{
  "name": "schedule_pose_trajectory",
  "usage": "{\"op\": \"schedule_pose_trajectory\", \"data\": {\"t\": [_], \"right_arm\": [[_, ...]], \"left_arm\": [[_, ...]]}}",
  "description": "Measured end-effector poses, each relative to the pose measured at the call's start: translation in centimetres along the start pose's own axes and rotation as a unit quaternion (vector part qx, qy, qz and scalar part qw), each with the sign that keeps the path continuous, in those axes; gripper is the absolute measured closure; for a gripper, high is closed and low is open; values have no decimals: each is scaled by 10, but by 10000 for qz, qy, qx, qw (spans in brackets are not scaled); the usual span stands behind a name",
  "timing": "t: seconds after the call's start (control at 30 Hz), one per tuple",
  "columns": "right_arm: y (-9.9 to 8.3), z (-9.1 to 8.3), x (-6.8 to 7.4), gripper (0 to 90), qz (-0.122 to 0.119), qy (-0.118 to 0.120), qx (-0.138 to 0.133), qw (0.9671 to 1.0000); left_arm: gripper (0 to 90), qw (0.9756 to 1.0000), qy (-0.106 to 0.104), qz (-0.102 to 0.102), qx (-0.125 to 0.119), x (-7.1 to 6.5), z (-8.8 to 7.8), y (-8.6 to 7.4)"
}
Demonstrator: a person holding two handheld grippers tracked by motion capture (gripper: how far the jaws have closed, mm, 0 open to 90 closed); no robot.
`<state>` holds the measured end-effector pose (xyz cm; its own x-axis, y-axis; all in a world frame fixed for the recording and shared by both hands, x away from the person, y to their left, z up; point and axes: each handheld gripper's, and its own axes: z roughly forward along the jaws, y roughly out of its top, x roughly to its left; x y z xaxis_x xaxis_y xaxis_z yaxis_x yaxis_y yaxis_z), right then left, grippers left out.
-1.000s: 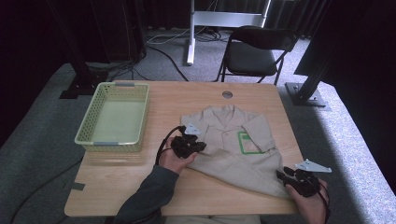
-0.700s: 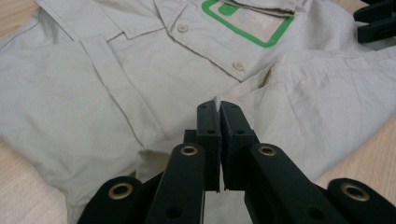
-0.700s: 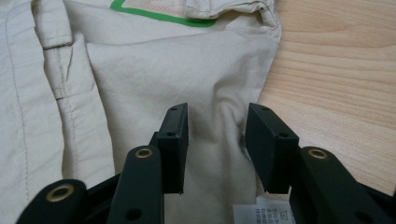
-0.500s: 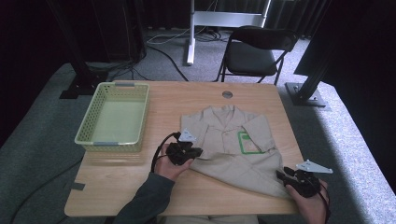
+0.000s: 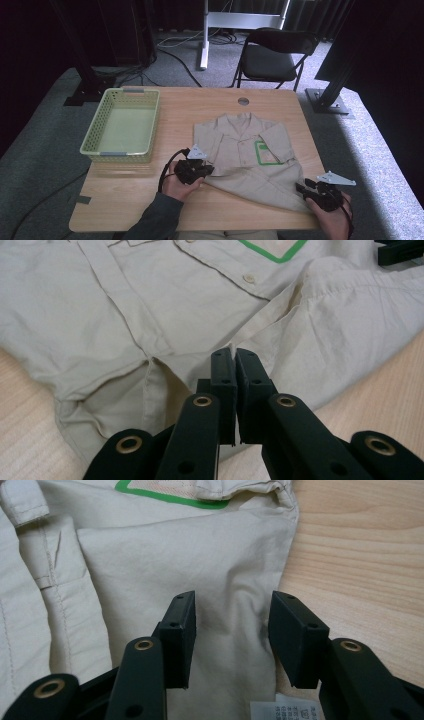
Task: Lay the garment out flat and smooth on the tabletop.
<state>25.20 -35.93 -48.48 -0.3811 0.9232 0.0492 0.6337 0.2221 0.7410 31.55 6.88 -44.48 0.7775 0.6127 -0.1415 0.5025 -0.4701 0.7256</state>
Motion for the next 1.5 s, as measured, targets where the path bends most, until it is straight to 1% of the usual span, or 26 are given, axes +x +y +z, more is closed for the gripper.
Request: {"op": "schedule_pose_trajectory", "data": {"t": [0.03,0.13,0.2,0.3,0.43,0.5,0.6,0.7,0.77,0.83,0.87,0.9,1.03,1.1,1.17,1.27,1.33,1.37,1.5], "right_arm": [[1,0,1,534,20,14,29,10000],[4,0,3,530,-38,-3,69,10000],[6,-1,4,527,-75,-14,46,10000],[10,-3,4,520,-113,-52,-3,9999],[19,-5,1,511,-156,-103,-111,9998],[24,-4,-1,509,-147,-45,-159,9998],[30,-1,-2,503,-209,-32,-200,9996],[35,3,-1,502,-236,12,-218,9995],[39,5,1,503,-285,49,-225,9993],[40,6,2,512,-324,64,-211,9992],[44,8,5,521,-419,120,-186,9989],[47,8,6,521,-454,124,-214,9987],[53,8,9,517,-490,149,-284,9983],[57,8,11,501,-529,154,-322,9980],[59,8,10,494,-500,188,-368,9979],[60,8,8,494,-495,145,-414,9978],[58,8,5,495,-479,123,-421,9979],[57,8,4,495,-471,111,-418,9980],[53,7,1,493,-412,106,-433,9982]], "left_arm": [[881,10000,6,8,8,0,0,-1],[881,10000,-18,-62,21,3,1,-7],[881,10000,-17,-85,29,2,1,-10],[881,10000,-29,-55,48,1,0,-14],[880,10000,-48,-74,47,0,0,-17],[881,9999,-41,-103,41,1,1,-20],[881,9999,-28,-94,53,0,1,-23],[881,9999,-8,-165,36,0,0,-28],[881,9998,-3,-172,39,0,-1,-30],[881,9998,-5,-170,47,-1,-1,-31],[881,9999,-1,-153,53,-1,0,-31],[881,9999,-3,-135,61,-3,0,-32],[881,9999,-20,-98,70,-4,-1,-31],[881,9999,-35,-72,68,-5,-1,-31],[880,9999,-38,-74,70,-6,-2,-32],[881,10000,-50,-72,45,-6,-3,-33],[880,10000,-41,-77,27,-7,-3,-34],[880,10000,-41,-41,46,-7,-4,-34],[880,10000,-39,-64,16,-10,-5,-36]]}}
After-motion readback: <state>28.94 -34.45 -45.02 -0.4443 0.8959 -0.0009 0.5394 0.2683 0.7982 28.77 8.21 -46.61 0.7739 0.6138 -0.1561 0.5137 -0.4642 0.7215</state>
